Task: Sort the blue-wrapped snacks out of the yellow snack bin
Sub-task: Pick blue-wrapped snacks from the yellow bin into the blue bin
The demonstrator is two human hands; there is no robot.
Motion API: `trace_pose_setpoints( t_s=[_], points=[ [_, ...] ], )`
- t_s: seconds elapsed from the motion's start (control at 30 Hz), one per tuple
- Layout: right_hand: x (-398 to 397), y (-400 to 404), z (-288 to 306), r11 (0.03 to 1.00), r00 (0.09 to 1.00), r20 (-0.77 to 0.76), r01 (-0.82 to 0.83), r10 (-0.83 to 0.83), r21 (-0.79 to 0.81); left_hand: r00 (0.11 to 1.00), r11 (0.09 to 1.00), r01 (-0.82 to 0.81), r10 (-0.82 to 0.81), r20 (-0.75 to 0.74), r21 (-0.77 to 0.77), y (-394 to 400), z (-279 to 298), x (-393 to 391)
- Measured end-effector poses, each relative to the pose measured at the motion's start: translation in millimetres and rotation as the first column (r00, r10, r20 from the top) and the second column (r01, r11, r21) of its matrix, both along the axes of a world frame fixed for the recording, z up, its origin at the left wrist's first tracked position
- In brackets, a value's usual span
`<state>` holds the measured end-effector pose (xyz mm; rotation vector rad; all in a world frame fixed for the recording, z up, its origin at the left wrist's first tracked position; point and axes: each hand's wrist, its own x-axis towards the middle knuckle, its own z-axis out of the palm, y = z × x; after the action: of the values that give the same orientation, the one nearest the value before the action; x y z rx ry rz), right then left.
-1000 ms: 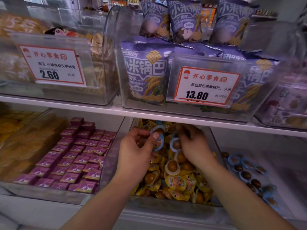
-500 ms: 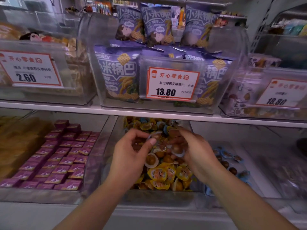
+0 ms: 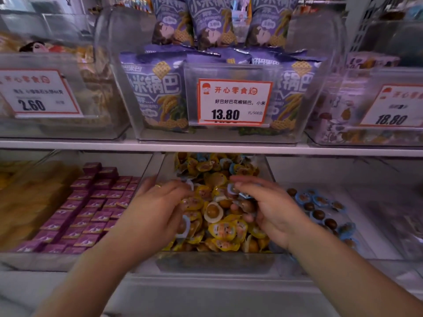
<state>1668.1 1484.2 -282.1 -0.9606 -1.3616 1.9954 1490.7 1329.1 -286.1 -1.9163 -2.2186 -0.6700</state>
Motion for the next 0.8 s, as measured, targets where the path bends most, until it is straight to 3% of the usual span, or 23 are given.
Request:
trace_pose_setpoints(
  t_s=[0.1, 0.2, 0.33, 0.43, 0.53, 0.57, 0.67, 0.73, 0.8],
  points=[
    [-4.7, -5.7, -5.9, 0.997, 0.996, 0.079, -0.041, 0.036, 0.072, 0.977, 0.962, -0.120, 0.070, -0.202, -0.245, -19.0, -6.4, -11.5],
    [-8.5, -8.9, -6.4, 0.992, 0.995, 0.095, -0.026, 0.014, 0.125, 0.964, 0.947, -0.130, 0.051, -0.259, -0.295, -21.7, -11.5, -11.8],
    [-8.6, -12.9, -4.0, 0.978, 0.992, 0.123, -0.035, 0.010, 0.206, 0.989, 0.981, -0.090, 0.068, -0.128, -0.170, -21.6, -7.4, -10.4],
    [-7.3, -15.9, -3.1, 0.966, 0.988, 0.151, -0.059, 0.021, 0.252, 0.985, 0.992, -0.117, 0.111, 0.134, 0.044, -20.0, -3.9, -2.8],
    [-5.2, -23.1, -1.9, 0.986, 0.990, 0.043, -0.138, 0.135, 0.092, 0.905, 0.963, -0.181, 0.083, 0.418, 0.199, -13.1, -0.7, 14.5],
    [-4.0, -26.3, -0.8, 0.979, 0.979, -0.015, -0.203, 0.204, 0.006, 0.903, 0.960, -0.171, 0.062, 0.424, 0.223, -8.8, 1.2, 23.9],
    [2.5, -33.0, 4.6, 0.944, 0.945, -0.110, -0.318, 0.308, -0.093, 0.983, 0.936, -0.019, -0.047, 0.179, 0.351, 11.5, -2.2, 50.8],
    [9.6, -31.7, 7.6, 0.979, 0.979, -0.068, -0.194, 0.190, -0.054, 0.980, 0.916, 0.087, -0.150, 0.132, 0.392, 25.5, -6.8, 60.6],
    [22.6, -25.7, 10.8, 0.999, 0.998, -0.054, -0.032, 0.032, 0.004, 0.929, 0.908, 0.128, -0.251, 0.273, 0.400, 34.2, -8.8, 67.1]
  ],
)
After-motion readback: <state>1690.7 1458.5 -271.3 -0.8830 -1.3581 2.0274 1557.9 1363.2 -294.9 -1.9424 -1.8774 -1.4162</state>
